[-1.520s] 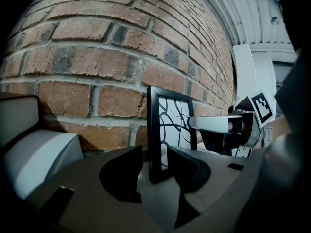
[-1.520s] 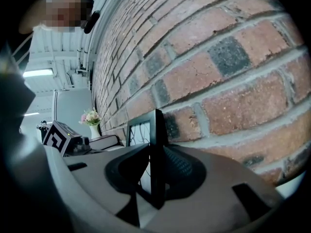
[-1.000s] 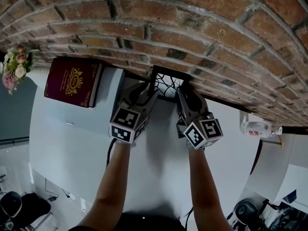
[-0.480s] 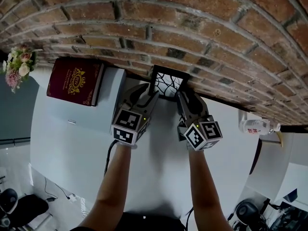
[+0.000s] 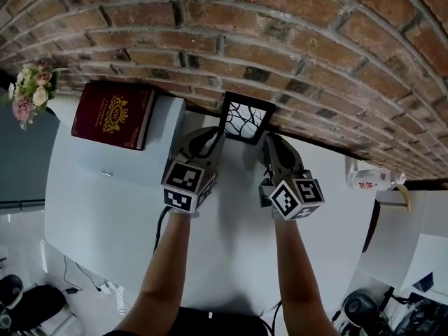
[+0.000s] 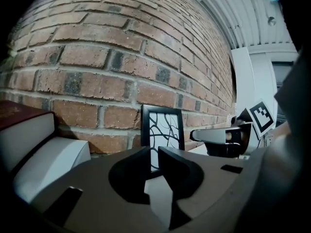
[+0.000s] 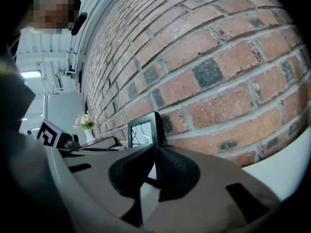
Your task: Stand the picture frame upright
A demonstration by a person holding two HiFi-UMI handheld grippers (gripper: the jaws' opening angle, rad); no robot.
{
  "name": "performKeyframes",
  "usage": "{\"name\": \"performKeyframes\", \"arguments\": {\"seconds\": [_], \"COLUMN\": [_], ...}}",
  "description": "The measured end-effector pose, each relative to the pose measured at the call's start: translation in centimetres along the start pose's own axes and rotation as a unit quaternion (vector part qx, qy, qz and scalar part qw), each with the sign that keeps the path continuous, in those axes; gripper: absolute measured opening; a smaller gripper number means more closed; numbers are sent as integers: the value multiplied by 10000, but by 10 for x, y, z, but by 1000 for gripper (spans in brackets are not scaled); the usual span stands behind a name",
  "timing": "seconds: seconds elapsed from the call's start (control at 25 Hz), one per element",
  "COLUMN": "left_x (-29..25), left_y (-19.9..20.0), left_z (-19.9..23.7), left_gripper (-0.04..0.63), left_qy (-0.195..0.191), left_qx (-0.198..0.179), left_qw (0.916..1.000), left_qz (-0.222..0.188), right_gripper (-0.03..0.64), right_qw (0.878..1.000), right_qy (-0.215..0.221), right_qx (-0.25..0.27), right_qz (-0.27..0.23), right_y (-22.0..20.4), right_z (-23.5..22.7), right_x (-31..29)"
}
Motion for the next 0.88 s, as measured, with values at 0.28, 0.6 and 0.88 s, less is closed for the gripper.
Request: {"name": "performKeyframes", "arguments": {"seconds": [0.28, 0.6, 0.88], "left_x": [12, 34, 62], "left_y": [8, 15, 29], "left_z": [-3, -11, -10], "left_gripper": [2, 2, 0], "left_qy": [-84, -255, -259], "left_qx": [26, 21, 51], "left_qw": [9998, 9992, 9979], "left_qz": [-177, -307, -589], "right_gripper": [6, 5, 5], "right_qw": [9998, 9990, 9980], "right_qy": [123, 202, 200], "right_qx": [135, 375, 576], "right_qz": [-2, -104, -144], "right_y": [0, 7, 11], "right_z": [17, 44, 74], "right_x": [7, 23, 44]}}
Point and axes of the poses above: the fingertips, and each gripper's own axes: x backward along the fingers, z to its left, y out of its top, the point moved 6 cm from there along x, backward along the fingers, and after that the axes turned 8 degrees about -x, right-handed, at the moved point
